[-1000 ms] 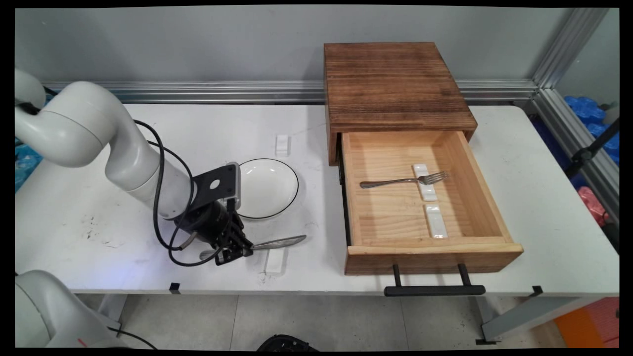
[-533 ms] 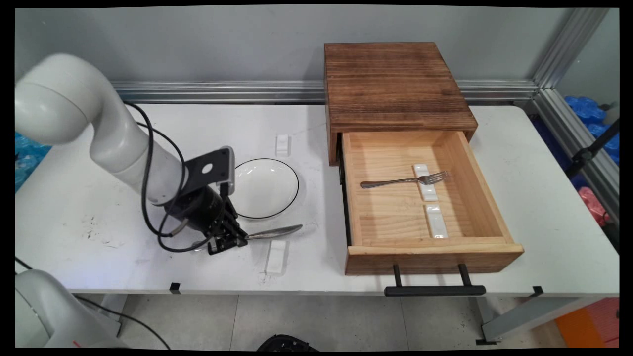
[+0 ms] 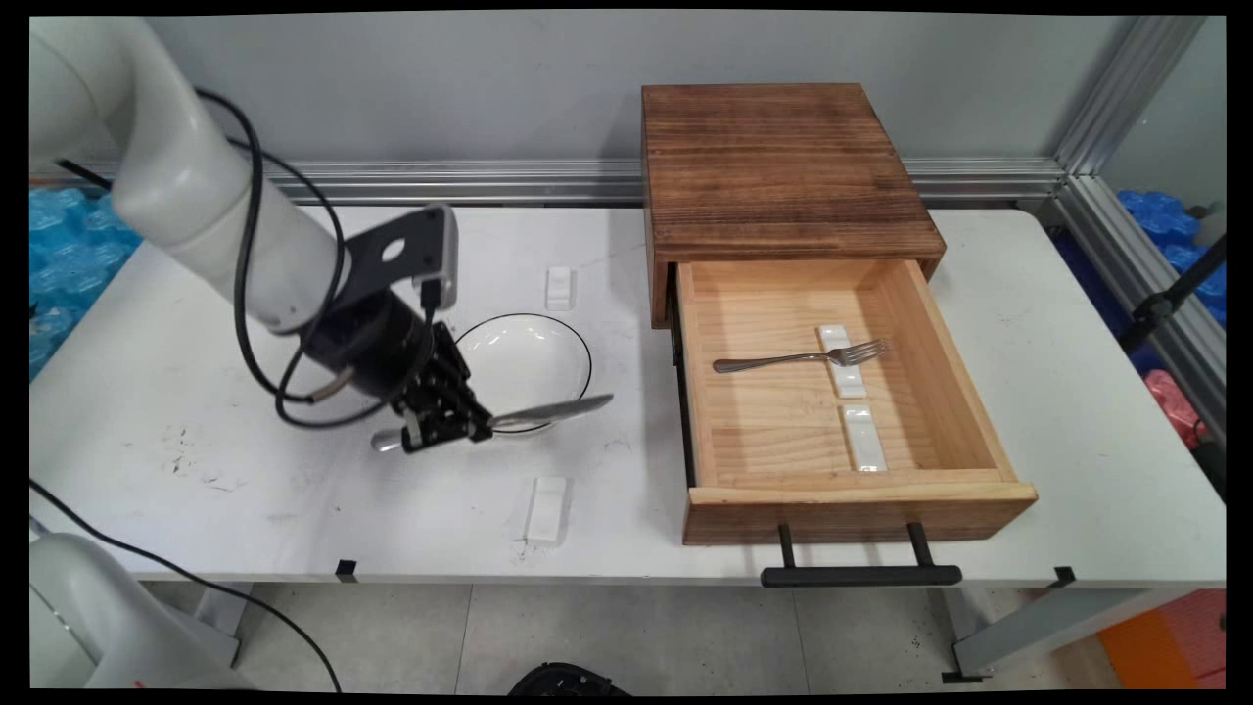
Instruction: Place the picked object into the drawer
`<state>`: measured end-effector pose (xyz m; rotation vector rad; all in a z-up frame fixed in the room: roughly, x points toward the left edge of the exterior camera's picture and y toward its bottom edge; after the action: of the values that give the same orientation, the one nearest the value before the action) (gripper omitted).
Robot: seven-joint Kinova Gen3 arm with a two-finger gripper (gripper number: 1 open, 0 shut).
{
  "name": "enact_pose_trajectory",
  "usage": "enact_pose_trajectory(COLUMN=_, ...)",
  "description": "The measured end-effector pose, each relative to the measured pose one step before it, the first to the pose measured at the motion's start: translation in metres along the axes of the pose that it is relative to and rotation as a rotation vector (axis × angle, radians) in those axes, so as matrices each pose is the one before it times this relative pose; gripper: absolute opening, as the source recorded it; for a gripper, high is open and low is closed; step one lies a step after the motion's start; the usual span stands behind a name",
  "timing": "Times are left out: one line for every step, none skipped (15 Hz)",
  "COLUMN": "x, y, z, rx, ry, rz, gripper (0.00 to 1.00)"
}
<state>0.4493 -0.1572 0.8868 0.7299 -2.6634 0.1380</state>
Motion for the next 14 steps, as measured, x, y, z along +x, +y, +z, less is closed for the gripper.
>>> enact_pose_trajectory(x=0.00470, y=-0.00045, z=-0.00503, rx=0.00163, ry=0.00422, rz=0.00420, gripper=0.00)
enact_pose_trajectory(x=0.00892, y=-0.00098, z=-0.00800, rx=0.00328, ry=0.00883, rz=0.00805, gripper=0.00)
enact_pose_trajectory(x=0.00804, y=-0.00083, z=-0.00599, rx=0.00273, ry=0.00669, rz=0.00670, gripper=0.00)
enact_pose_trajectory(x=0.01072, y=-0.00109, z=-0.00587, rx=0.00200, ry=0.01135, rz=0.00532, gripper=0.00)
enact_pose_trajectory(x=0.01175, y=-0.00069, z=-0.00481, rx=0.00036, ry=0.01312, rz=0.00441, gripper=0.00)
enact_pose_trajectory(x=0.00911, y=-0.00014, z=-0.00239, rx=-0.00057, ry=0.00837, rz=0.00366, gripper=0.00)
enact_pose_trajectory(x=0.00988, y=-0.00024, z=-0.00181, rx=-0.00069, ry=0.01045, rz=0.00194, gripper=0.00)
enact_pose_trajectory(x=0.01232, y=0.00015, z=-0.00111, rx=-0.00018, ry=0.00911, rz=0.00371, gripper=0.00)
enact_pose_trajectory(x=0.01516, y=0.00014, z=0.00010, rx=-0.00094, ry=0.00947, rz=0.00595, gripper=0.00)
enact_pose_trajectory(x=0.01523, y=-0.00010, z=0.00130, rx=0.00027, ry=0.00870, rz=0.00775, gripper=0.00)
enact_pose_trajectory(x=0.01299, y=0.00015, z=0.00195, rx=0.00064, ry=0.00598, rz=0.00786, gripper=0.00)
enact_pose_trajectory(x=0.01496, y=0.00038, z=0.00315, rx=0.00225, ry=0.00698, rz=0.00885, gripper=0.00)
enact_pose_trajectory(x=0.01440, y=0.00059, z=0.00398, rx=0.00192, ry=0.00530, rz=0.00740, gripper=0.00)
enact_pose_trajectory(x=0.01382, y=0.00104, z=0.00472, rx=0.00206, ry=0.00377, rz=0.00658, gripper=0.00)
